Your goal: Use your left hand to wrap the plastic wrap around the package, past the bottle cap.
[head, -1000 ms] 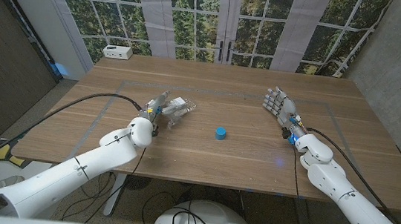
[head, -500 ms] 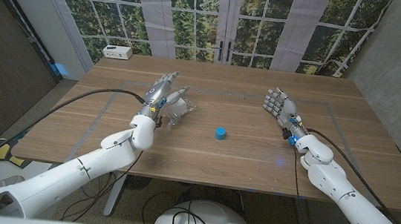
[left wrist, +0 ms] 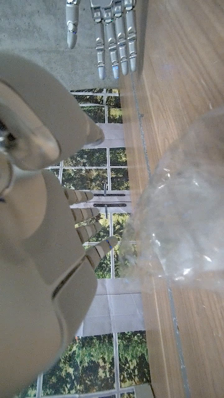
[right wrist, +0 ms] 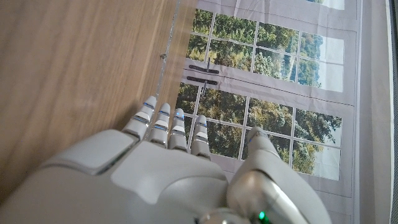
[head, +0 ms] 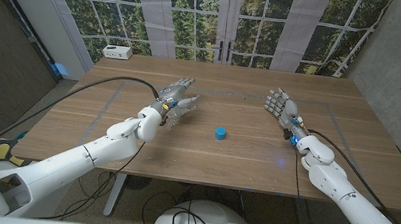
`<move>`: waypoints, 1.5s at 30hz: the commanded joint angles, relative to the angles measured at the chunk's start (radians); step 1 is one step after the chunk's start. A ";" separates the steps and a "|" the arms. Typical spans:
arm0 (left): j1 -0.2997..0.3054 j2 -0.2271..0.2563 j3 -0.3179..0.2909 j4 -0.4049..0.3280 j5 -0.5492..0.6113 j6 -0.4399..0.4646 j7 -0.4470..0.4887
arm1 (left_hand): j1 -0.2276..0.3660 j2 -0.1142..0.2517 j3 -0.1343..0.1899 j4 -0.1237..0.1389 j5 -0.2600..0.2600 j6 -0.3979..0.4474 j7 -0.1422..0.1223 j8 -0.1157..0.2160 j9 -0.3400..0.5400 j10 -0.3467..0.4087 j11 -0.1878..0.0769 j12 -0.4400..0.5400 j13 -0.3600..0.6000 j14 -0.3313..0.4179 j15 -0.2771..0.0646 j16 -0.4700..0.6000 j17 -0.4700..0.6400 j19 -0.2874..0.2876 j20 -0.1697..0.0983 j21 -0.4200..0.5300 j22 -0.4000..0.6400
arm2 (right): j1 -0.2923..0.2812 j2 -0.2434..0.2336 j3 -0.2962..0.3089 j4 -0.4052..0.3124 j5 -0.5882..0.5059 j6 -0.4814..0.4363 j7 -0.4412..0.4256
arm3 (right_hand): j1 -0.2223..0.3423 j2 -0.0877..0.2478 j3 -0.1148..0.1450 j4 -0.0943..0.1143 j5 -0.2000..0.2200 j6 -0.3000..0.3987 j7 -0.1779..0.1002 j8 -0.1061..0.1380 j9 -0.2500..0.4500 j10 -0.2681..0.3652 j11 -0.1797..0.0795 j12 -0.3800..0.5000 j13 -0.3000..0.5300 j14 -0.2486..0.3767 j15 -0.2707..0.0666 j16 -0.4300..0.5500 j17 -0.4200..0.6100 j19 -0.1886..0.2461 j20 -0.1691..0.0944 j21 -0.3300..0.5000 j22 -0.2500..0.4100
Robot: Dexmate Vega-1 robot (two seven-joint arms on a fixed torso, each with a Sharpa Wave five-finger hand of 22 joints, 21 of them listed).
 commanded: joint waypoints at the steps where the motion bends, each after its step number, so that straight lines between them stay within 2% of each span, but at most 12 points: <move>1: 0.033 -0.002 0.006 -0.033 0.147 0.112 0.004 | -0.018 -0.063 -0.041 -0.016 0.013 0.008 -0.013 0.006 0.003 0.042 0.015 0.011 0.005 0.064 0.001 0.007 0.003 0.097 0.091 0.022 0.002 | 0.007 0.006 0.000 0.013 0.001 0.000 -0.001 | -0.009 -0.001 0.002 0.010 0.005 0.000 -0.002 0.002 0.002 0.008 -0.003 -0.002 0.004 0.008 0.003 -0.001 0.003 0.004 -0.001 0.001 0.003; 5: 0.063 -0.012 -0.005 -0.067 0.175 0.203 0.001 | -0.035 -0.116 -0.078 -0.022 0.021 0.005 -0.022 0.006 0.004 0.067 0.027 0.016 0.008 0.089 0.011 0.007 0.004 0.166 0.102 0.038 0.004 | 0.017 0.012 -0.005 0.023 -0.001 -0.003 0.003 | -0.012 0.000 0.001 0.013 0.005 0.001 -0.002 0.003 0.002 0.010 -0.001 -0.002 0.004 0.009 0.002 -0.001 0.003 0.004 -0.003 0.001 0.003; 9: -0.002 -0.012 0.094 -0.102 0.336 0.409 -0.224 | -0.047 -0.137 -0.097 -0.022 0.027 0.000 -0.029 0.005 0.005 0.073 0.032 0.015 0.010 0.102 0.029 0.006 0.005 0.212 0.104 0.049 0.005 | 0.021 0.019 -0.007 0.029 -0.006 0.005 -0.001 | -0.014 0.000 0.001 0.015 0.005 0.001 -0.001 0.003 0.002 0.012 0.002 -0.001 0.004 0.010 0.003 -0.001 0.003 0.004 -0.003 0.001 0.003; 11: 0.026 -0.026 0.052 -0.085 0.264 0.368 -0.173 | -0.051 -0.139 -0.103 -0.022 0.029 0.024 -0.032 0.015 0.006 0.077 0.034 0.014 0.011 0.109 0.034 0.005 0.005 0.246 0.103 0.058 0.005 | 0.025 0.019 -0.008 0.029 -0.009 0.003 -0.004 | -0.014 0.000 0.001 0.015 0.005 0.002 -0.001 0.003 0.002 0.011 0.002 -0.001 0.004 0.010 0.004 -0.001 0.003 0.005 -0.003 0.001 0.003; 17: -0.031 -0.025 0.104 -0.051 0.293 0.380 -0.289 | -0.013 -0.098 -0.092 -0.043 0.033 0.152 -0.002 0.040 0.006 0.185 0.041 0.038 0.011 0.209 0.018 0.014 0.002 0.382 0.103 0.077 -0.001 | 0.022 0.017 -0.008 0.020 -0.012 0.001 -0.013 | -0.015 -0.001 0.001 0.016 0.006 0.001 -0.001 0.002 0.002 0.012 0.000 -0.001 0.004 0.010 0.004 -0.002 0.003 0.006 -0.004 0.002 0.003; 20: -0.055 -0.029 0.120 -0.036 0.293 0.382 -0.331 | 0.002 -0.078 -0.084 -0.051 0.029 0.210 0.039 0.046 0.007 0.224 0.046 0.041 0.010 0.256 0.017 0.015 0.002 0.431 0.103 0.078 -0.003 | 0.019 0.012 -0.007 0.014 -0.015 -0.003 -0.018 | -0.016 -0.001 0.001 0.017 0.006 0.001 0.000 0.002 0.002 0.014 0.001 -0.001 0.004 0.011 0.003 -0.002 0.002 0.006 -0.004 0.002 0.003; 24: -0.058 -0.030 0.122 -0.016 0.290 0.337 -0.290 | 0.030 -0.023 -0.056 -0.061 0.028 0.255 0.057 0.042 0.008 0.288 0.057 0.050 0.012 0.348 -0.010 0.028 0.004 0.497 0.101 0.084 -0.002 | 0.017 0.009 -0.004 0.008 -0.018 -0.003 -0.028 | -0.016 -0.001 0.002 0.017 0.006 0.001 -0.001 0.002 0.002 0.013 0.002 -0.001 0.004 0.011 0.003 -0.003 0.002 0.006 -0.003 0.001 0.003; 27: -0.066 -0.039 0.142 -0.001 0.330 0.333 -0.262 | 0.071 0.052 -0.010 -0.079 0.027 0.298 0.059 0.039 0.009 0.336 0.048 0.052 0.016 0.451 -0.032 0.043 0.006 0.551 0.057 0.093 0.002 | 0.017 0.007 -0.004 0.005 -0.020 -0.008 -0.034 | -0.016 -0.002 0.002 0.017 0.006 0.001 -0.001 0.002 0.002 0.012 0.002 -0.002 0.004 0.012 0.002 -0.003 0.001 0.005 -0.003 0.001 0.003; 31: -0.063 -0.059 0.164 0.032 0.405 0.340 -0.180 | 0.107 0.104 0.031 -0.098 0.027 0.336 0.079 0.041 0.011 0.373 0.036 0.055 0.018 0.500 -0.063 0.043 0.007 0.580 -0.006 0.099 0.005 | 0.020 0.012 -0.003 0.013 -0.013 -0.006 -0.025 | -0.016 -0.002 0.002 0.018 0.007 0.001 -0.001 0.002 0.002 0.014 0.003 -0.002 0.004 0.013 0.003 -0.003 0.001 0.006 -0.003 0.001 0.003; 33: -0.060 -0.063 0.169 0.039 0.436 0.343 -0.146 | 0.146 0.147 0.078 -0.116 0.028 0.387 0.096 0.050 0.013 0.410 0.030 0.057 0.020 0.525 -0.078 0.035 0.005 0.592 -0.048 0.103 0.007 | 0.019 0.015 -0.001 0.012 -0.005 -0.013 -0.030 | -0.016 -0.001 0.003 0.018 0.007 0.002 -0.001 0.003 0.002 0.014 0.004 -0.002 0.004 0.012 0.002 -0.004 0.001 0.007 -0.005 0.001 0.003; 39: -0.046 -0.096 0.171 0.065 0.504 0.397 -0.074 | 0.214 0.152 0.175 -0.139 0.032 0.487 0.081 0.056 0.020 0.513 -0.036 0.061 0.018 0.642 -0.144 0.027 -0.001 0.705 -0.145 0.145 0.006 | 0.020 0.010 -0.001 0.009 -0.008 -0.024 -0.037 | -0.016 0.001 0.005 0.019 0.008 0.003 -0.001 0.003 0.002 0.013 0.003 -0.002 0.004 0.012 0.003 -0.005 0.001 0.005 -0.006 0.001 0.003; 45: -0.039 -0.102 0.170 0.071 0.526 0.391 -0.048 | 0.235 0.084 0.176 -0.174 0.036 0.538 0.060 0.058 0.021 0.570 -0.060 0.059 0.014 0.701 -0.172 0.015 -0.006 0.759 -0.173 0.160 0.000 | 0.022 0.018 0.005 0.021 0.000 -0.009 -0.030 | -0.018 0.003 0.006 0.022 0.008 0.006 0.002 0.004 0.002 0.018 0.003 -0.001 0.004 0.014 0.006 -0.005 0.000 0.007 -0.008 0.001 0.003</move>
